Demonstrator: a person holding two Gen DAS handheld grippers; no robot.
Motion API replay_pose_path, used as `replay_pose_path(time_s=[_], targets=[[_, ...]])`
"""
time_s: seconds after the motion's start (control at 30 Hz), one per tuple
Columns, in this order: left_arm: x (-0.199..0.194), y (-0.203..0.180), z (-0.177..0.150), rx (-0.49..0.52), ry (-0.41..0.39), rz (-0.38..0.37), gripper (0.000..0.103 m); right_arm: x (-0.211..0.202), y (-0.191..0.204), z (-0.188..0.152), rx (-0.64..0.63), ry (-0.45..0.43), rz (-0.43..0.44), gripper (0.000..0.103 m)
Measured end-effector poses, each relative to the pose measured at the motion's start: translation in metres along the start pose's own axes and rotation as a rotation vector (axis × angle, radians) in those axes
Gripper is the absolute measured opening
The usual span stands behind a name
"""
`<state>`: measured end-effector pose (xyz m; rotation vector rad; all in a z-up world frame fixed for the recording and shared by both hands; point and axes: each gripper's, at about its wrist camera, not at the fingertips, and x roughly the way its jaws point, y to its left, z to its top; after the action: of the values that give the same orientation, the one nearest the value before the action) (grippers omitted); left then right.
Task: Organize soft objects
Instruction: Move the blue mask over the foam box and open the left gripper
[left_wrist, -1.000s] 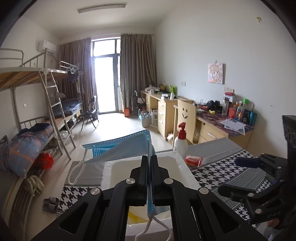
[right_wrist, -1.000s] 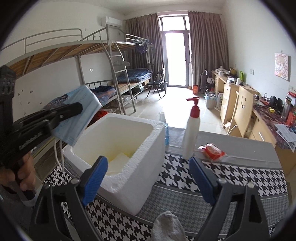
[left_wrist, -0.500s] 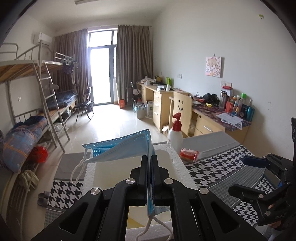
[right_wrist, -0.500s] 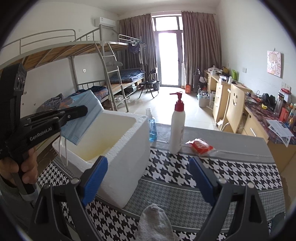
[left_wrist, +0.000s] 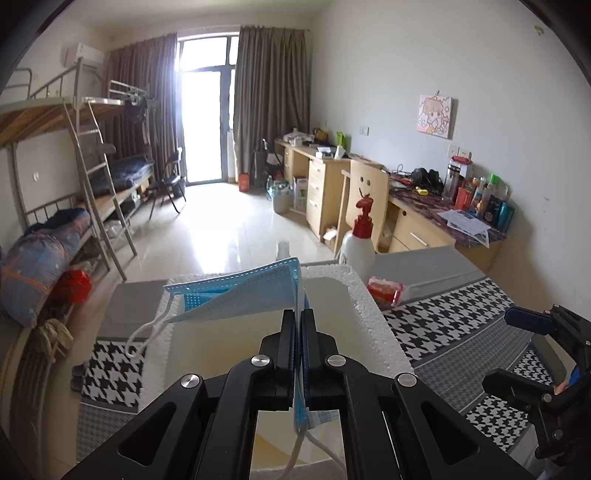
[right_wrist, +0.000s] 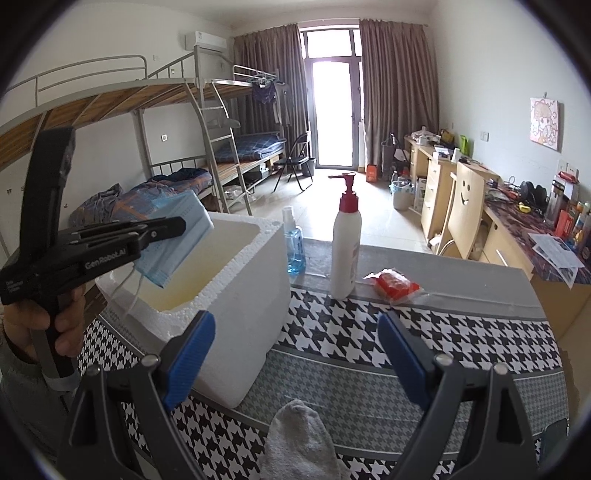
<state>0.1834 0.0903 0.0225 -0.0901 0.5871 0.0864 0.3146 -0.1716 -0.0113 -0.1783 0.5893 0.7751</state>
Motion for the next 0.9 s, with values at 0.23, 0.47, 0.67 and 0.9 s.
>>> replay_pose_path(time_s=[0.23, 0.47, 0.67, 0.9], targets=[[0.010, 0.000, -0.001, 0.015, 0.032, 0.030, 0.004, 0.003, -0.003, 0.000, 0.005, 0.004, 0.006, 0.092], [0.012, 0.002, -0.007, 0.002, 0.057, 0.013, 0.068, 0.005, -0.005, -0.001, 0.012, 0.003, 0.014, 0.092], [0.002, 0.001, -0.008, -0.002, 0.023, 0.026, 0.089, 0.008, -0.005, 0.000, 0.009, 0.007, 0.015, 0.092], [-0.020, -0.002, -0.006, 0.004, -0.034, 0.006, 0.092, 0.004, -0.006, 0.001, 0.013, -0.001, 0.011, 0.092]])
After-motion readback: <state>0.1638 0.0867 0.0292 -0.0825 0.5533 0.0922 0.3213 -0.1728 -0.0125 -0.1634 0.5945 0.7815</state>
